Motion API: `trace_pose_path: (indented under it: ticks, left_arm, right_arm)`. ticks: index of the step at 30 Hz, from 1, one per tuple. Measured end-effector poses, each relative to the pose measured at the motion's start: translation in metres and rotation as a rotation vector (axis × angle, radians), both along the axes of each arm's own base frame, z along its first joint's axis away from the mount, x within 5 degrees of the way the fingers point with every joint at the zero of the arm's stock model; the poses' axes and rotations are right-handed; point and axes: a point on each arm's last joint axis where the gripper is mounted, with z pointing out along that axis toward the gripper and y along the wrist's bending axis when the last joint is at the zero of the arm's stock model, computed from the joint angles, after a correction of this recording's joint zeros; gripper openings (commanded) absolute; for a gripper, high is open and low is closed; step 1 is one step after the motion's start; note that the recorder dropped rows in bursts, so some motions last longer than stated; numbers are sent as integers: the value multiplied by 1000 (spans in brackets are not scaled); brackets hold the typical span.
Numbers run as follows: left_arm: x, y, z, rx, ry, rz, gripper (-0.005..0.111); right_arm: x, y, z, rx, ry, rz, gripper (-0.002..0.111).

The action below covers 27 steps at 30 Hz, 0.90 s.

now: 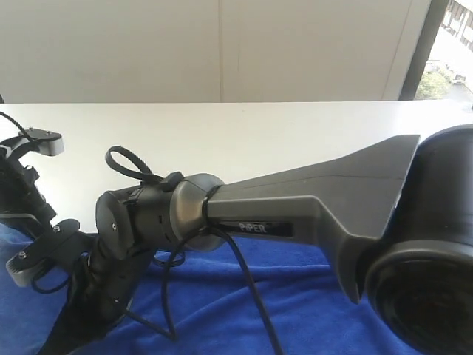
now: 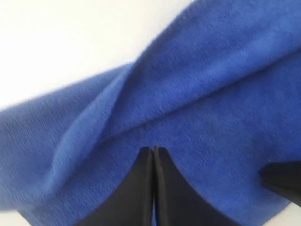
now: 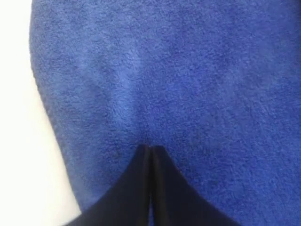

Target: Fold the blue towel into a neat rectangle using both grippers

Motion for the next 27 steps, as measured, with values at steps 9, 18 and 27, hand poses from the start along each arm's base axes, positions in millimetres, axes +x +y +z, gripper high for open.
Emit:
trace_pose_path:
  ticks: [9, 18, 27]
  left_arm:
    - [7, -4, -28, -44, 58, -25, 0]
    - [7, -9, -31, -106, -6, -278, 13]
    - [9, -9, -31, -96, -63, -357, 36]
  right_arm:
    - [-11, -7, 3, -85, 80, 67, 0]
    - [-12, -7, 3, -89, 79, 71, 0]
    - [-11, -7, 3, -89, 77, 72, 0]
